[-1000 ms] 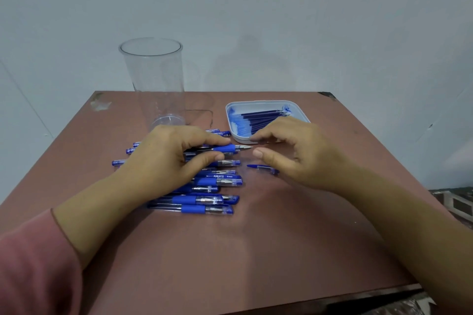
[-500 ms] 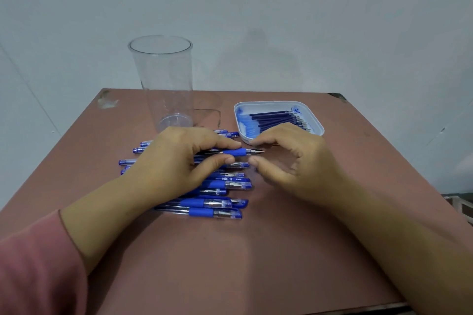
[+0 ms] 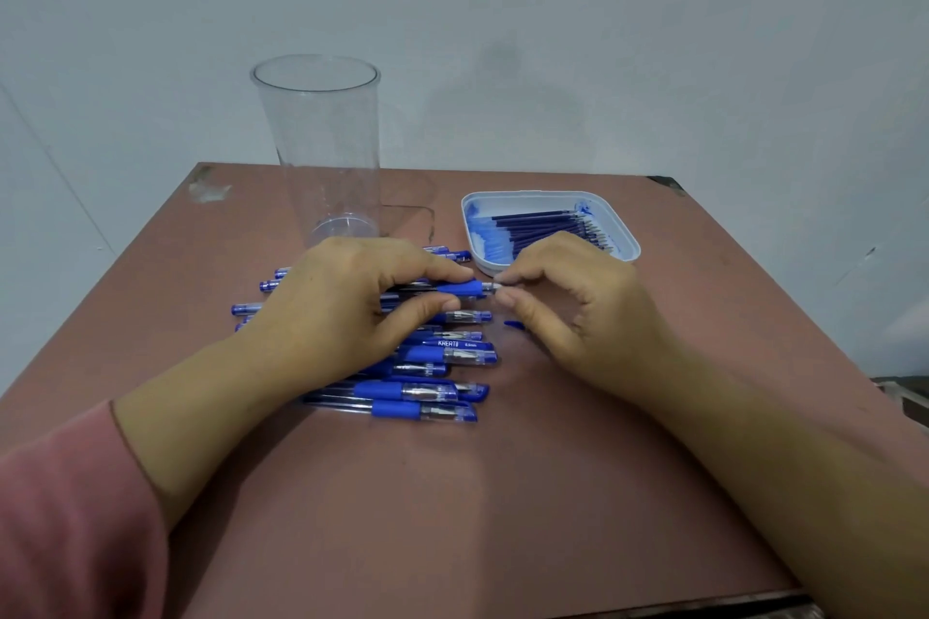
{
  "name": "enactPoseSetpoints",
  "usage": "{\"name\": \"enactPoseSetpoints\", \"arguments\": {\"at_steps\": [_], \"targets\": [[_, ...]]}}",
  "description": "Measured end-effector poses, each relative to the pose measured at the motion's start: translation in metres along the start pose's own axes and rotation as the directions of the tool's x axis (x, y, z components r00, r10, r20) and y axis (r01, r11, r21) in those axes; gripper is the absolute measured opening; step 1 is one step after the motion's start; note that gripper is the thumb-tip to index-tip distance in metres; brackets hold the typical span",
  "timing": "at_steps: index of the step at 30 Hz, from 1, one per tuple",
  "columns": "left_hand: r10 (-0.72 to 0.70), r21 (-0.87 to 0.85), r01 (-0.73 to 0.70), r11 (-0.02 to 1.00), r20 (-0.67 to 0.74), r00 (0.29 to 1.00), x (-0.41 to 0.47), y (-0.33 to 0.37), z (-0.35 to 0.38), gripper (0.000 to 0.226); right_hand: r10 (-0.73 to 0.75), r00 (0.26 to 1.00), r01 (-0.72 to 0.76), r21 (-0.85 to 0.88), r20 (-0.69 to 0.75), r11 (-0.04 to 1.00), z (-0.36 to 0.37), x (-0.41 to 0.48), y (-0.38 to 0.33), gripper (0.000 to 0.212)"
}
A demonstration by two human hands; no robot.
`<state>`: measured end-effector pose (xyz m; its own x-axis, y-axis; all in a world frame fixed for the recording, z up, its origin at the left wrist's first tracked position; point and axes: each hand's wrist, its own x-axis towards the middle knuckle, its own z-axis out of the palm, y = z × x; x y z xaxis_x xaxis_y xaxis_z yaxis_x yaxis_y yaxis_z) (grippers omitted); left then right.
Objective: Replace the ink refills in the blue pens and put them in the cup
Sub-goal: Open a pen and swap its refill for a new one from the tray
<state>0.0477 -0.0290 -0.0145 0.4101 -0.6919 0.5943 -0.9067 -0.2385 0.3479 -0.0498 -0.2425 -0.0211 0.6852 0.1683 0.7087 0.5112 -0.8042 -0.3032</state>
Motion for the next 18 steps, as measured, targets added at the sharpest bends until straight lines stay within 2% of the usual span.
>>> {"name": "enactPoseSetpoints", "arguments": {"at_steps": [4, 8, 11, 15, 18], "targets": [[0.01, 0.0, -0.01, 1.0, -0.004, 1.0, 0.0, -0.001, 0.0, 0.026, 0.058, 0.997, -0.06, 0.047, 0.057, 0.997, -0.004, 0.0, -0.001, 0.019], [0.018, -0.011, -0.018, 1.0, -0.002, 1.0, 0.0, 0.001, 0.0, 0.027, 0.084, 0.979, -0.094, 0.049, 0.187, 0.994, -0.011, 0.009, 0.0, 0.026], [0.019, -0.014, -0.019, 1.0, -0.003, 1.0, 0.0, 0.001, 0.001, 0.029, 0.068, 0.964, -0.071, 0.004, 0.257, 0.997, -0.014, 0.015, 0.002, 0.02], [0.019, 0.0, -0.019, 1.0, -0.008, 1.0, 0.0, 0.001, 0.001, 0.029, 0.059, 0.973, -0.065, 0.018, 0.225, 0.998, -0.016, 0.015, 0.003, 0.015], [0.016, 0.01, -0.016, 1.0, -0.008, 1.0, -0.001, 0.001, 0.002, 0.029, 0.114, 0.976, -0.126, 0.053, 0.185, 0.991, -0.013, 0.01, 0.002, 0.019]]}}
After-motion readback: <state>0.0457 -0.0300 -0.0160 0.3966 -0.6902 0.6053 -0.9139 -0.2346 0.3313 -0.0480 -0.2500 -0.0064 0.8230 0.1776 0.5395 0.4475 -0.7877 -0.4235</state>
